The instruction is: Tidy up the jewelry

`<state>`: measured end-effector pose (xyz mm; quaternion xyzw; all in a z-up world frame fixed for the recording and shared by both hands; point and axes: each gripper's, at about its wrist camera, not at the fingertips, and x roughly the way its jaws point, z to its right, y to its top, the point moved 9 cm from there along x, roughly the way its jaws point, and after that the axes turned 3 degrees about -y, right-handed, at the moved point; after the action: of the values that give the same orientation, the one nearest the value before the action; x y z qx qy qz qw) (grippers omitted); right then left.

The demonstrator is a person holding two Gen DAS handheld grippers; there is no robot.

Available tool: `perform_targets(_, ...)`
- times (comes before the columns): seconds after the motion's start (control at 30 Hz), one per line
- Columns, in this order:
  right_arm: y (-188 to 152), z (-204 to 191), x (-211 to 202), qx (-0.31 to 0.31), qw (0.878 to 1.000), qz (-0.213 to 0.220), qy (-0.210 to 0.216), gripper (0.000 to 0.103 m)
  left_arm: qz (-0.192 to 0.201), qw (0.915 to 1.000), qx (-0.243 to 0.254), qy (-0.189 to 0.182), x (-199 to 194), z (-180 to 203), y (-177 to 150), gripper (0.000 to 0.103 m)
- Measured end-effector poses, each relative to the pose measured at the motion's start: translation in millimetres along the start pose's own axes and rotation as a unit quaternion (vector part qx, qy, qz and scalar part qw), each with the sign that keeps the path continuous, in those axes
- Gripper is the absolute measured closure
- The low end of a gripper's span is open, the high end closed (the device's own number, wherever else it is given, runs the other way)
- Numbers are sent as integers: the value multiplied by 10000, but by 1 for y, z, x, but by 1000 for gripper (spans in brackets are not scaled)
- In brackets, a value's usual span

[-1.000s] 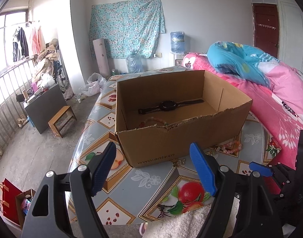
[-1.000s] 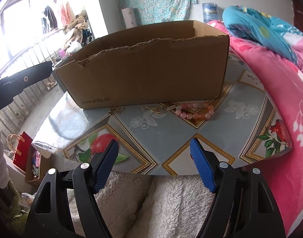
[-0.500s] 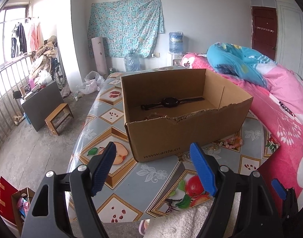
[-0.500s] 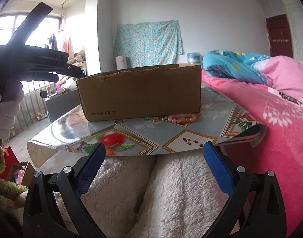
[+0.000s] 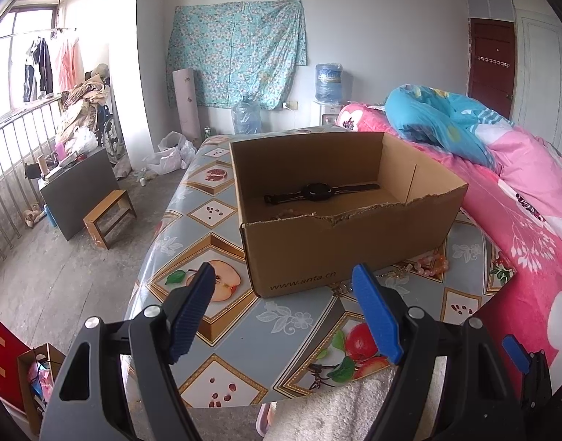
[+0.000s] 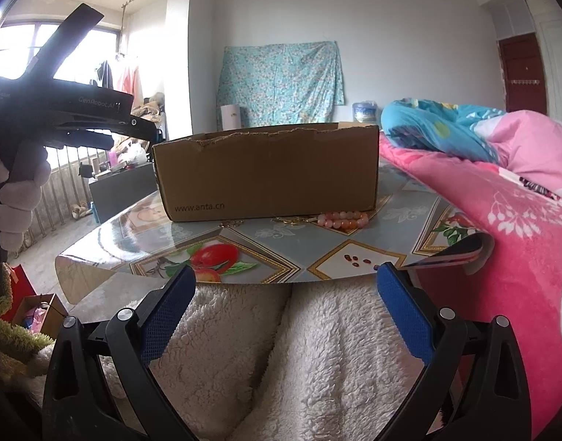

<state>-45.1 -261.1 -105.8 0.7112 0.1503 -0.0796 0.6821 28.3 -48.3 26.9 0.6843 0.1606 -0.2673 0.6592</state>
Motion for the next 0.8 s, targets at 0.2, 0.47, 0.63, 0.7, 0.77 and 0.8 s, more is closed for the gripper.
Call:
perform_targets(0.2, 13, 12, 11, 251, 9994, -211, -78, 8, -75, 9999, 22, -72, 4, 3, -6, 28)
perform_targets(0.47, 50, 24, 23, 410, 9988, -191, -164, 8, -254, 9994, 53, -248, 16, 11, -17, 28)
perform_targets(0.63, 79, 24, 33, 488, 9987, -156, -65, 8, -375, 9981, 133, -466, 27, 23, -24, 28)
perform_targets(0.7, 89, 23, 37, 521, 9985, -166, -7, 8, -373, 9975, 152, -586, 30, 28, -23, 28)
perform_targets(0.77, 95, 21, 42, 542, 9983, -195, 46, 8, -362, 9966, 191, -710, 34, 33, -22, 28)
perform_targets(0.8, 97, 21, 44, 554, 9982, -221, 73, 8, -342, 9961, 216, -782, 35, 36, -21, 28)
